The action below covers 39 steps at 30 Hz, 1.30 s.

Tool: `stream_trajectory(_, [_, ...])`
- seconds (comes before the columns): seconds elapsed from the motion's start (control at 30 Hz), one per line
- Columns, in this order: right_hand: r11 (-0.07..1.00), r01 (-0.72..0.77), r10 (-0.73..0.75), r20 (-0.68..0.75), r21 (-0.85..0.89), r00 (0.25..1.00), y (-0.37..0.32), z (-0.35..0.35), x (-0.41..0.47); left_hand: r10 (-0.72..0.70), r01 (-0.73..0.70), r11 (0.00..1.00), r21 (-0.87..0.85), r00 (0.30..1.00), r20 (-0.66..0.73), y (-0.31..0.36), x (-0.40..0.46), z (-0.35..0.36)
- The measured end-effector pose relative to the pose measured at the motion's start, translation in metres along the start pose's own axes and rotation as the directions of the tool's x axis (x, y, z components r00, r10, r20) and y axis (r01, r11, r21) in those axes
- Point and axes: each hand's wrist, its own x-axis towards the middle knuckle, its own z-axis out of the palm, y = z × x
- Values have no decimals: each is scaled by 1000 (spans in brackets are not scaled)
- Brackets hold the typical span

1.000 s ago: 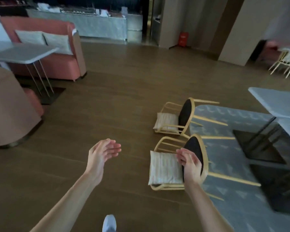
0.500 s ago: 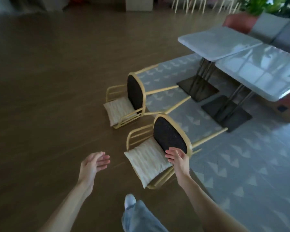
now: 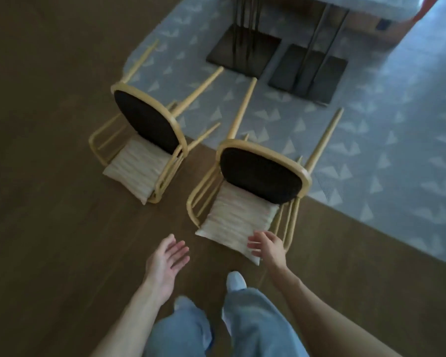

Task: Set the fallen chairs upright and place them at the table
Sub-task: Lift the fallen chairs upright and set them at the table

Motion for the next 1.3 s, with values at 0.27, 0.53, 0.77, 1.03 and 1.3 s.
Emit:
stream_trajectory(0.27, [926,-231,296,-192,300,936,113,44,72,-371,334,909,250,921,117,-67,164,36])
stream_trajectory(0.53, [773,-336,446,-83,539,891,277,134,219,-447,408,858,311,892,63,-171,357,11])
stream_trajectory(0.77, [710,-302,429,-51,636,902,365,166,313,-400,310,850,427,906,140,-232,478,2])
stream_trajectory(1.03, [686,-203,318,-37,699,947,431,141,405,-353,253,887,387,911,213,-290,569,-10])
stream_trajectory(1.3, [579,-111,265,-58,807,962,470,124,453,-225,122,961,249,868,442,-318,628,-11])
